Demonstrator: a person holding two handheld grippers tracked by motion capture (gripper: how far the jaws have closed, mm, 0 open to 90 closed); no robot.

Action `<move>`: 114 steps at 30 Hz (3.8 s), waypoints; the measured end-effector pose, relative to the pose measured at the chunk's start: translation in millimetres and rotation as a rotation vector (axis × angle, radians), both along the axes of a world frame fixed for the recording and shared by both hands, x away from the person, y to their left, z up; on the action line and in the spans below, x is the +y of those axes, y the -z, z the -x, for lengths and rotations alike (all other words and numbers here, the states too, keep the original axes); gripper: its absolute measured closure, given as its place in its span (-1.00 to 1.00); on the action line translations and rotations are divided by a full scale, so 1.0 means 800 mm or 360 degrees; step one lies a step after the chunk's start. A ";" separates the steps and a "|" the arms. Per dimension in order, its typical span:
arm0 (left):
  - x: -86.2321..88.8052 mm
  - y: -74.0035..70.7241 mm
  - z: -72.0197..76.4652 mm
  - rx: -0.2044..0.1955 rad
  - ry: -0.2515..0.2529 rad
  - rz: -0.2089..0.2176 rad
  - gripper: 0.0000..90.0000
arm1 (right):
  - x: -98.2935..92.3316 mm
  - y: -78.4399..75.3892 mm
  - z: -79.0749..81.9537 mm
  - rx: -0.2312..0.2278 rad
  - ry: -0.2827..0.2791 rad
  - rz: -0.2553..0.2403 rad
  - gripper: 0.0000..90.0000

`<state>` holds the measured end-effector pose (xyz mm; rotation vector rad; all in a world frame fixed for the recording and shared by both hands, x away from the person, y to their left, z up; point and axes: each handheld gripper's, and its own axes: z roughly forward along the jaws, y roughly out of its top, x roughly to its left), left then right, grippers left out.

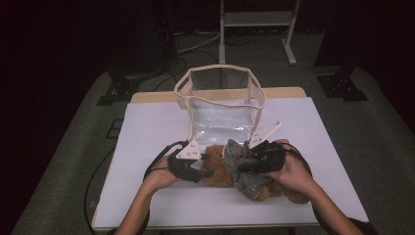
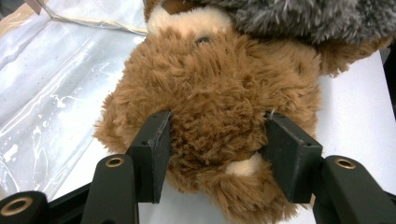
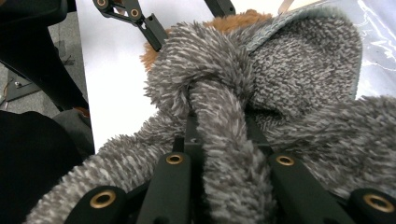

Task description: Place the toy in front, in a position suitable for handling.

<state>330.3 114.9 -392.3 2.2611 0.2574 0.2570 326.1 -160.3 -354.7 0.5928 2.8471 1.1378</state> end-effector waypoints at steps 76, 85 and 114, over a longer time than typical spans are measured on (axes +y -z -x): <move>-0.031 -0.017 -0.003 0.0060 0.0174 0.0009 -0.29 | -0.069 -0.007 -0.016 0.0058 0.0175 -0.0107 0.70; -0.053 -0.010 -0.012 0.0105 0.0160 -0.0004 -0.68 | -0.057 0.003 -0.008 0.0088 0.0094 -0.0115 0.70; -0.061 -0.017 -0.014 -0.0049 0.0110 -0.0066 -0.27 | -0.096 -0.009 -0.025 0.0039 0.0241 -0.0246 0.70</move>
